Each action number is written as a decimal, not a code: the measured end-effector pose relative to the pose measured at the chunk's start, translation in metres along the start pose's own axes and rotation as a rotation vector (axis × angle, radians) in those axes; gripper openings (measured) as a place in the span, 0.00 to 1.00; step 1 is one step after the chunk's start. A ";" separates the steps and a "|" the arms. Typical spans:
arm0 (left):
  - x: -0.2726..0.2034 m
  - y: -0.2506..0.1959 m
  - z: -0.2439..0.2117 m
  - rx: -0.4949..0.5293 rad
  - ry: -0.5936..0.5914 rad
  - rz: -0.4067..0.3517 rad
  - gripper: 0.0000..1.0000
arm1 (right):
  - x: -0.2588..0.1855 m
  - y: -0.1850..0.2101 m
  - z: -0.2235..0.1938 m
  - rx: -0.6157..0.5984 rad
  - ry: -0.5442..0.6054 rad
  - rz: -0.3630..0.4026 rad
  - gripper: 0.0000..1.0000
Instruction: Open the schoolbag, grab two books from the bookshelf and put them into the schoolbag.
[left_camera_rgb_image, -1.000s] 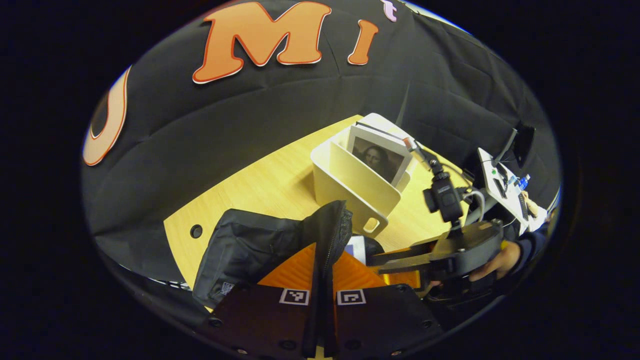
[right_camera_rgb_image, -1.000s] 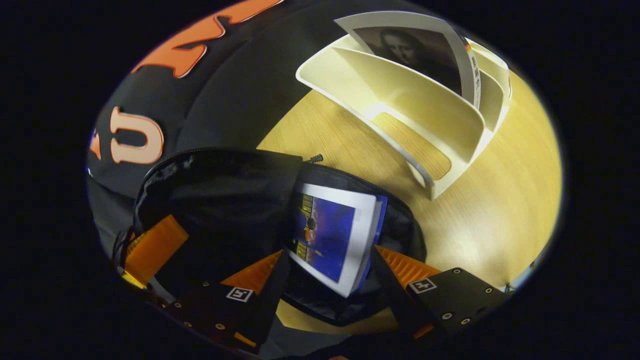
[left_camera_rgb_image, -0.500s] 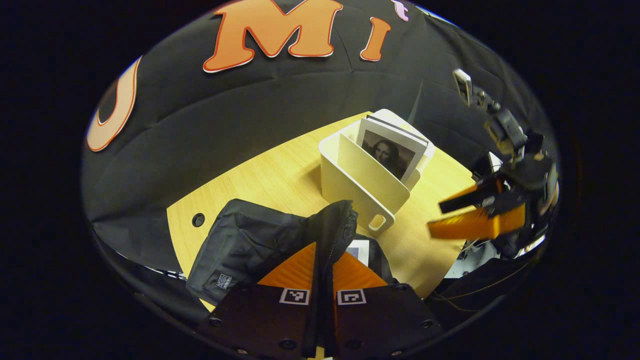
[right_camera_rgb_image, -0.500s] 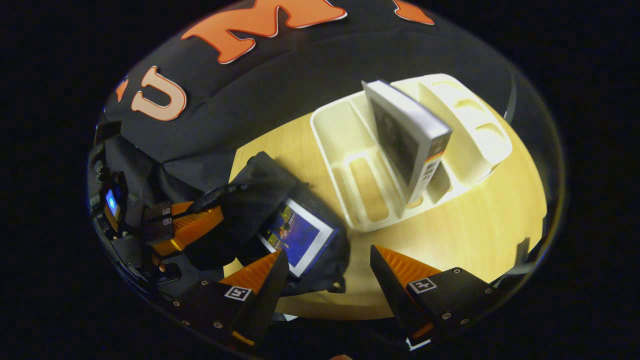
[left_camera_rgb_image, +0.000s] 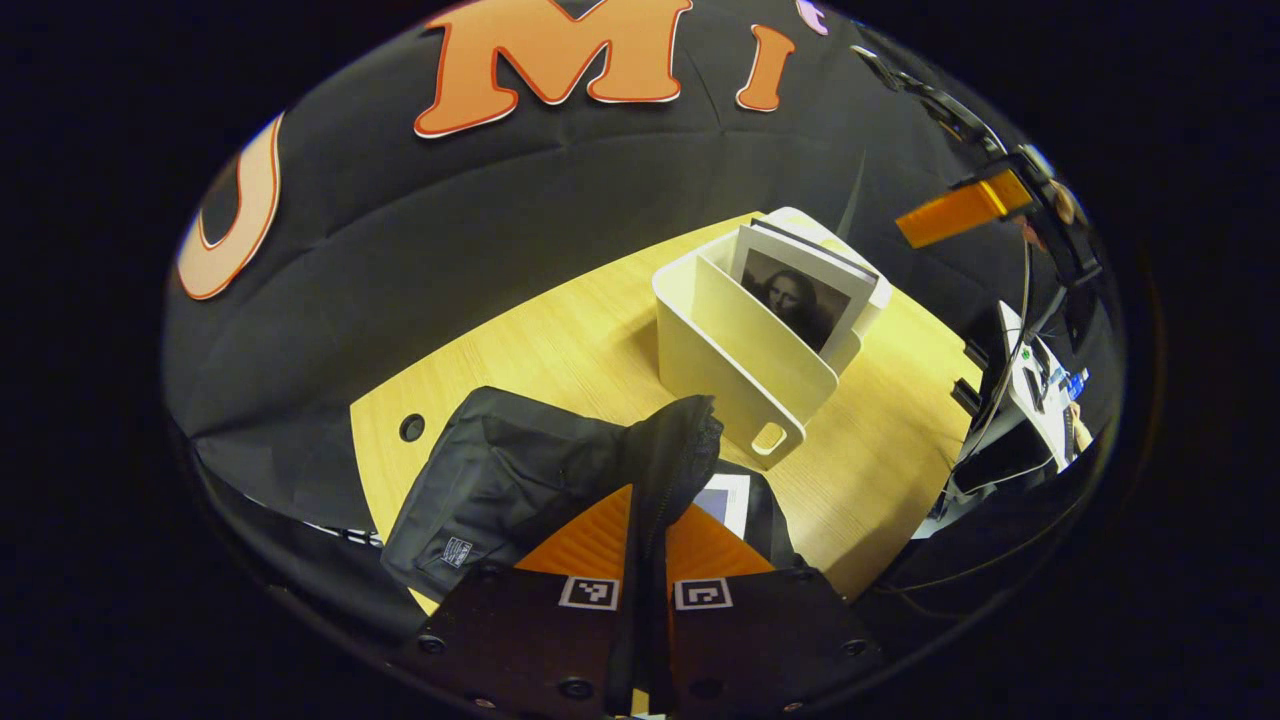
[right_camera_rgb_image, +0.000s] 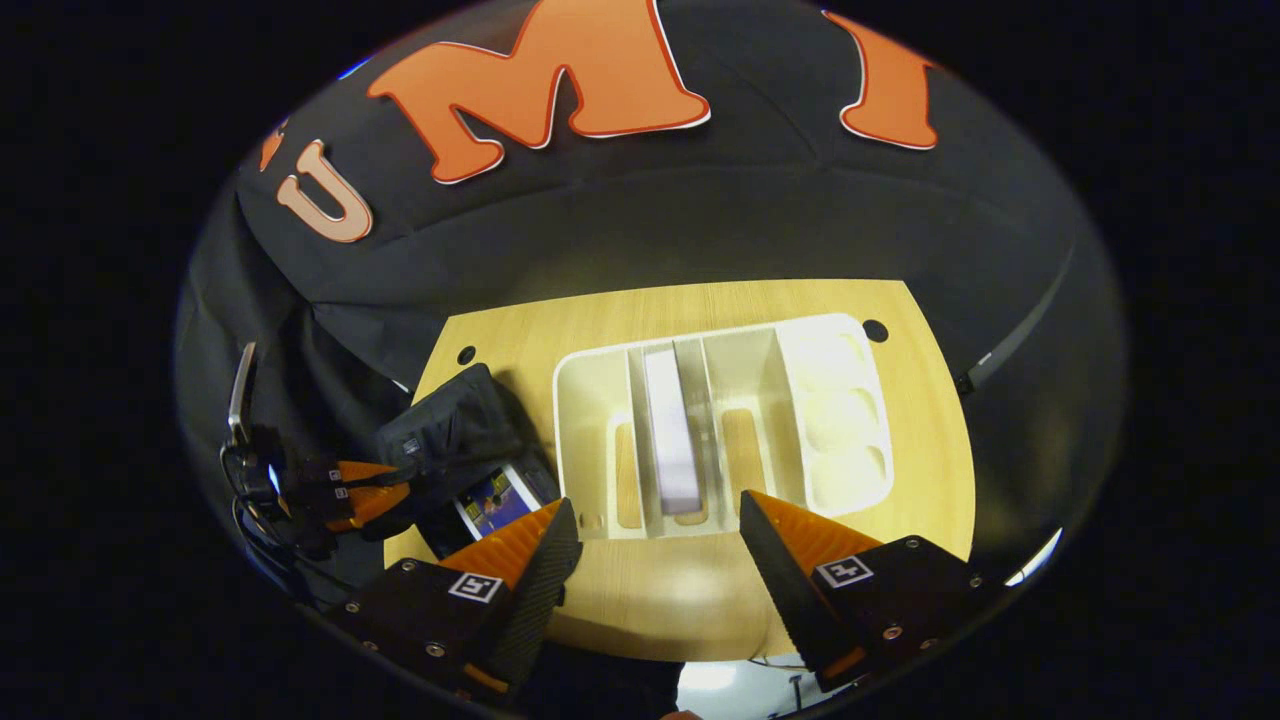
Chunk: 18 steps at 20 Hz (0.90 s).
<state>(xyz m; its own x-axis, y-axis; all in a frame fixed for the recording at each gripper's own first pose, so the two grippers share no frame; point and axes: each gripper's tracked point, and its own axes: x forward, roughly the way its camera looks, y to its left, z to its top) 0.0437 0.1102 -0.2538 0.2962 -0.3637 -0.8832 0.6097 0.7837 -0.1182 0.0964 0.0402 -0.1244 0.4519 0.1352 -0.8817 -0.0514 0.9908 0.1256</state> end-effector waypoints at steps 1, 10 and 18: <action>0.000 0.001 -0.001 -0.008 0.005 0.008 0.06 | 0.011 -0.006 0.005 -0.014 0.017 -0.006 0.98; 0.005 0.006 -0.010 -0.067 0.068 0.053 0.06 | 0.106 0.000 0.004 -0.072 0.244 0.057 0.98; 0.005 0.010 -0.015 -0.082 0.101 0.070 0.06 | 0.149 0.001 -0.016 -0.107 0.368 0.023 0.66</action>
<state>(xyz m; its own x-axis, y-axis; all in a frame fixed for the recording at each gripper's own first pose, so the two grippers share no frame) 0.0404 0.1233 -0.2658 0.2577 -0.2576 -0.9312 0.5269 0.8454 -0.0880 0.1497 0.0613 -0.2626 0.1011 0.1331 -0.9859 -0.1592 0.9804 0.1160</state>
